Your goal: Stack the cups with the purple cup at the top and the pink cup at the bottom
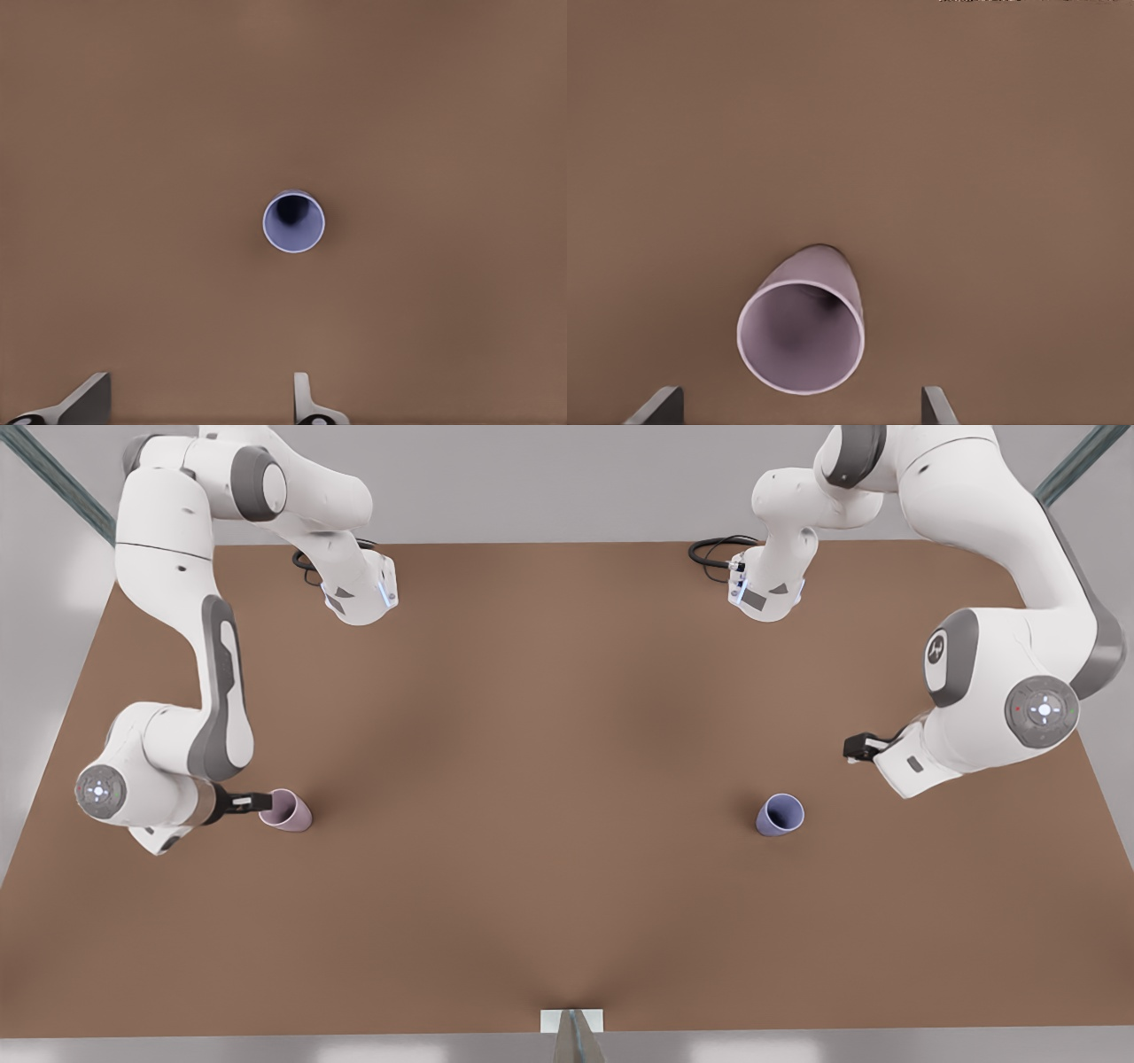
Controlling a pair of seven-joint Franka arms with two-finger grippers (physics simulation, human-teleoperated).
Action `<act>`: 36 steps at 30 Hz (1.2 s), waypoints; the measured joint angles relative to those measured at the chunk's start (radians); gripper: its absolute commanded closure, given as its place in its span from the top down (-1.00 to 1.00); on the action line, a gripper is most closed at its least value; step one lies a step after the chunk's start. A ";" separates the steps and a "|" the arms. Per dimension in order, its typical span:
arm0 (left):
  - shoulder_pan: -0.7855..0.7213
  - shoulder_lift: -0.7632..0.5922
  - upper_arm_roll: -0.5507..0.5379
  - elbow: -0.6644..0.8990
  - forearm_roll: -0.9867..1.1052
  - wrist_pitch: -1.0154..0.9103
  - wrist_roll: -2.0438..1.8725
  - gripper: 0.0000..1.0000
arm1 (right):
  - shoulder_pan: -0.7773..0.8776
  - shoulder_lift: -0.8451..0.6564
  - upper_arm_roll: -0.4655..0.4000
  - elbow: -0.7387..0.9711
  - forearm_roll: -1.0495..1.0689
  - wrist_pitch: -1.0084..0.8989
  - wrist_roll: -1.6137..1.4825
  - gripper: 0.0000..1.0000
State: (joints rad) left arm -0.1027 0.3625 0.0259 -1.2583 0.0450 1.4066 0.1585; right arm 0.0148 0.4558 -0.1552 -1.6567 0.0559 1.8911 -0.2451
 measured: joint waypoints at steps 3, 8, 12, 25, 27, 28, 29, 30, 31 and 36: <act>0.000 0.008 0.000 0.000 0.000 0.001 0.002 1.00 | 0.001 0.032 -0.001 -0.003 0.002 0.033 -0.028 1.00; 0.000 0.016 0.000 0.000 0.000 0.001 0.004 1.00 | -0.006 0.051 -0.006 -0.096 0.003 0.123 -0.070 0.95; 0.000 0.022 0.000 0.000 0.000 0.001 0.006 1.00 | -0.008 0.064 -0.009 -0.150 0.003 0.199 -0.100 0.76; 0.000 0.031 0.000 -0.001 0.001 0.002 0.008 1.00 | -0.009 0.089 -0.007 -0.167 0.033 0.290 -0.172 -0.01; -0.001 0.031 0.000 -0.001 0.001 0.001 0.008 1.00 | -0.010 0.090 -0.007 -0.168 0.038 0.295 -0.182 -0.25; -0.001 0.031 0.000 -0.001 0.001 0.001 0.008 1.00 | -0.010 0.090 -0.007 -0.168 0.039 0.297 -0.186 -0.35; -0.001 0.032 0.000 -0.001 0.001 0.001 0.007 1.00 | -0.010 0.089 -0.007 -0.168 0.041 0.299 -0.191 -0.48; 0.000 0.033 0.000 -0.002 0.001 0.001 0.007 1.00 | -0.009 0.089 -0.007 -0.168 0.043 0.300 -0.195 -0.57; -0.001 0.034 0.000 -0.002 0.001 0.001 0.007 1.00 | -0.009 0.089 -0.007 -0.167 0.044 0.301 -0.199 -0.57; -0.001 0.035 0.000 -0.002 0.001 0.001 0.007 1.00 | 0.000 0.073 -0.007 -0.165 0.047 0.303 -0.218 -0.57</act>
State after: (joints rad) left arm -0.1033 0.3970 0.0261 -1.2598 0.0455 1.4071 0.1657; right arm 0.0152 0.5290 -0.1625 -1.8215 0.1032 2.1942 -0.4633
